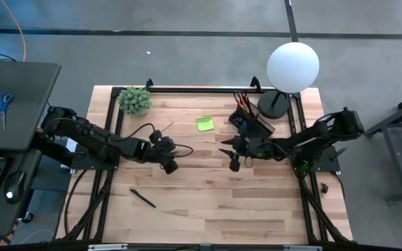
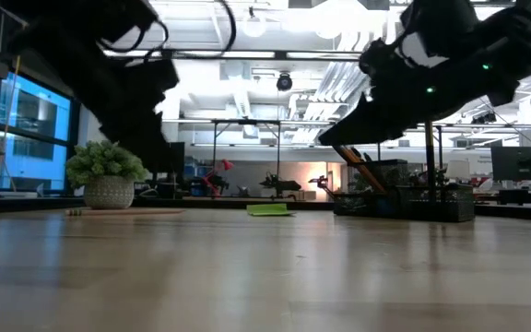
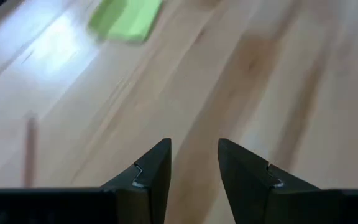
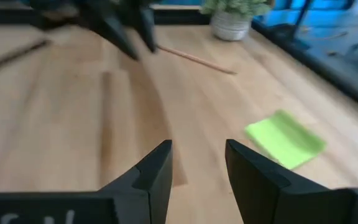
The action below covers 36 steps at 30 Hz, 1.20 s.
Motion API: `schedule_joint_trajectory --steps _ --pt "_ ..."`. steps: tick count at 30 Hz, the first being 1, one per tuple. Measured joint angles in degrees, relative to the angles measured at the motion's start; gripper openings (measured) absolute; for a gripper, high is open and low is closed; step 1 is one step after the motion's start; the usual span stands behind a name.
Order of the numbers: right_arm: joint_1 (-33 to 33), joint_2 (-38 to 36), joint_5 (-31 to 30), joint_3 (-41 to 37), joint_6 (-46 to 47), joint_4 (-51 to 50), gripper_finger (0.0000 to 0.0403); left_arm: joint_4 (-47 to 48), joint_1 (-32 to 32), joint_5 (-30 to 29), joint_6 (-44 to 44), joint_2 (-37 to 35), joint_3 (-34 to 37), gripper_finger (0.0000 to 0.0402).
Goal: Pick and place office supplies into organizer
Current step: Put the green sticky notes into the black desk organizer
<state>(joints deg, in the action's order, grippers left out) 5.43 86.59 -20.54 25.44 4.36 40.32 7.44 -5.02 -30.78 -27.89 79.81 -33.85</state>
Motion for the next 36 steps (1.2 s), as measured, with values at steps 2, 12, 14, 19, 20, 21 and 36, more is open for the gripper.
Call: schedule_joint_trajectory --steps 2,12,14,19,20,21,36 --pt "-0.2 0.7 -2.9 2.7 -3.6 -4.3 0.014 -4.1 0.0 0.6 2.4 0.0 0.0 0.0122" --pt "-11.2 8.1 2.5 26.4 -17.1 -37.6 0.014 -16.0 1.2 0.0 14.8 -2.5 0.0 0.0122" --pt "-14.5 9.4 5.8 30.3 -18.8 -41.3 0.014 -15.9 2.7 0.5 17.2 -3.9 0.0 0.0122" --pt "-22.7 14.3 18.8 39.7 -20.2 -49.3 0.014 -16.9 8.7 7.7 21.8 -6.9 0.0 0.0122" --pt "-23.9 15.6 21.0 41.4 -20.0 -50.5 0.014 -17.2 9.7 9.9 22.7 -7.0 0.0 0.0122" --pt "-25.0 16.9 22.7 42.9 -20.0 -51.6 0.014 -17.2 10.6 12.1 23.3 -7.0 0.0 0.0122" --pt "-32.6 27.4 25.8 56.9 -26.4 -68.6 0.014 -21.1 20.6 32.2 36.9 -5.9 0.0 0.0122"
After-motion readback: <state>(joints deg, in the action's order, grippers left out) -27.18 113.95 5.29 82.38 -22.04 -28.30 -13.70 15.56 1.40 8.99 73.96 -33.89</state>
